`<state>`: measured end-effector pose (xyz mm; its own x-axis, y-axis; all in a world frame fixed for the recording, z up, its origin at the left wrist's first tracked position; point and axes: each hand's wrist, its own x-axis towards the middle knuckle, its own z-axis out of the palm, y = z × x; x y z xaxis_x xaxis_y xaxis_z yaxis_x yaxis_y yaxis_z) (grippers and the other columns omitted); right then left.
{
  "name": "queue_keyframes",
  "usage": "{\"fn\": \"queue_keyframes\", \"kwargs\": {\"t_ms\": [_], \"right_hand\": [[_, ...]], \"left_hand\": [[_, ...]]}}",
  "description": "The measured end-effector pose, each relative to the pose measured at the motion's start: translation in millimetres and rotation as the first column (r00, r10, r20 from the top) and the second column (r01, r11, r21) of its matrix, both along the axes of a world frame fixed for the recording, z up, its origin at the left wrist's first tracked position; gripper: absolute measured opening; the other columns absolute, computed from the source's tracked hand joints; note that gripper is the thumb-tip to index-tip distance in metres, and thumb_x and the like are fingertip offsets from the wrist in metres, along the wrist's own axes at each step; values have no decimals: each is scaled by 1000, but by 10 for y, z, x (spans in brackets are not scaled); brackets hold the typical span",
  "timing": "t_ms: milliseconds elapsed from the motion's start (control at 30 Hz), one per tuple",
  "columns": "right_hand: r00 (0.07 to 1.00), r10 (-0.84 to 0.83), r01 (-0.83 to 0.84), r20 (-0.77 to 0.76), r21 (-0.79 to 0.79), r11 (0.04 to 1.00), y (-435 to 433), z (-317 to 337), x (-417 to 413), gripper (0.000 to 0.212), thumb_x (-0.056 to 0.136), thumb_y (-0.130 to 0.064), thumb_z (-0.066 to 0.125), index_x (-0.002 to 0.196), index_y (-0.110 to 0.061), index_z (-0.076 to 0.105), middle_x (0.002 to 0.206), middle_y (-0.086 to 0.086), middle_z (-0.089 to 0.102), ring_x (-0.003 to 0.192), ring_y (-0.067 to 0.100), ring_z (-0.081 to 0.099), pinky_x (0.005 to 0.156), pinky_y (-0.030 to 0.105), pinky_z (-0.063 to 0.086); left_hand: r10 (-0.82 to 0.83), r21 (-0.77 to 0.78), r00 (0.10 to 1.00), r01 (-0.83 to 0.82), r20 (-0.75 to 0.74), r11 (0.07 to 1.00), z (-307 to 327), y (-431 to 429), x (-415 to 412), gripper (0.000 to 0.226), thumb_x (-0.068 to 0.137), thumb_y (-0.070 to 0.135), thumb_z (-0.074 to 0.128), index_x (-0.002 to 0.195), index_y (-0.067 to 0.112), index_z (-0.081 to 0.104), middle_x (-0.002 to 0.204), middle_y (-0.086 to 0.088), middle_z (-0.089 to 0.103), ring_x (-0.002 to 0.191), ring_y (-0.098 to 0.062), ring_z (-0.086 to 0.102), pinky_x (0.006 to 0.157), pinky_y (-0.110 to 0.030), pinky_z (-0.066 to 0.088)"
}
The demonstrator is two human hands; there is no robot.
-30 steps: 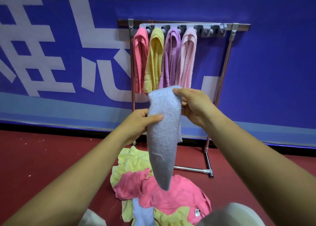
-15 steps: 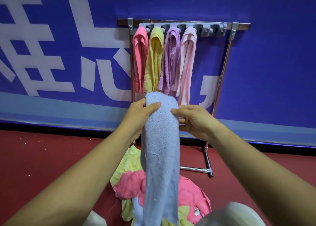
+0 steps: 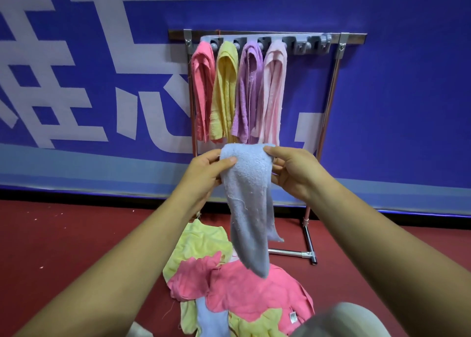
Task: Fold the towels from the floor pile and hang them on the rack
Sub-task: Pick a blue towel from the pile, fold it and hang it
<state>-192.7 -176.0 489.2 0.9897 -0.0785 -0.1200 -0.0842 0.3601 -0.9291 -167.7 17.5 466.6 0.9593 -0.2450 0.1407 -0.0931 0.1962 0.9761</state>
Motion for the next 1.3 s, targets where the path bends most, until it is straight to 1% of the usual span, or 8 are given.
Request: {"fn": "queue_keyframes", "kwargs": {"t_ms": [167,267,333,467,633,800,1033,1300], "right_hand": [[992,43,-84,-123,-353,932,-332,70,-72,12,90,-21,69,86,-10,71,61,1,61,66,19,64,75,35,56],[993,-99,109,63,-807,580,-547,172,17,27,83,-34,73,73,-10,64,67,7,62,65,18,57,65,30,45],[976,-69,201,206,-738,644,-592,324,109,22,91,-27,67,92,-5,71,86,12,72,76,17,62,68,30,46],[948,262,-165,180,-423,891,-661,614,333,33,101,-21,53,123,-1,67,124,25,66,106,29,59,94,41,43],[923,345,-221,170,-499,838,-883,876,614,48,89,-26,67,116,14,63,106,22,56,96,30,46,83,43,36],[920,354,-179,165,-628,757,-1189,1221,897,17,93,-15,67,79,-6,68,73,7,59,67,17,52,63,23,43],[944,230,35,235,-768,640,-1674,1578,1363,22,96,-20,67,79,-6,65,69,-2,59,62,8,54,60,18,44],[899,-10,390,439,-788,477,-1907,1939,2058,21,92,-25,72,76,-12,71,56,-10,56,47,-1,47,52,16,38]], "left_hand": [[-115,15,993,115,-15,993,298,-284,142,19,93,4,61,108,6,72,102,-8,74,93,-18,67,85,-27,53],[-199,110,979,202,-41,973,502,-437,235,19,92,4,61,106,8,73,97,-7,74,87,-17,66,78,-26,50],[-276,164,960,280,-50,946,632,-521,309,19,92,5,61,101,11,76,94,-7,72,85,-19,62,71,-29,45],[-434,195,898,440,-74,877,952,-637,459,31,92,-1,54,120,3,68,101,-7,74,91,-15,69,78,-25,55],[-463,403,886,434,-27,806,1243,-753,830,33,83,13,67,115,7,72,112,-25,68,99,-29,58,83,-37,45],[-508,481,861,431,34,763,1482,-973,1217,25,92,6,61,115,3,70,118,-19,70,107,-25,65,92,-34,48],[-472,662,834,184,286,727,1677,-1393,1867,37,87,43,67,106,12,74,107,-7,73,102,-26,65,99,-37,45],[-341,677,679,-314,650,666,2121,-1917,2582,29,100,28,56,79,9,61,70,0,48,67,-16,42,62,-31,32]]}}
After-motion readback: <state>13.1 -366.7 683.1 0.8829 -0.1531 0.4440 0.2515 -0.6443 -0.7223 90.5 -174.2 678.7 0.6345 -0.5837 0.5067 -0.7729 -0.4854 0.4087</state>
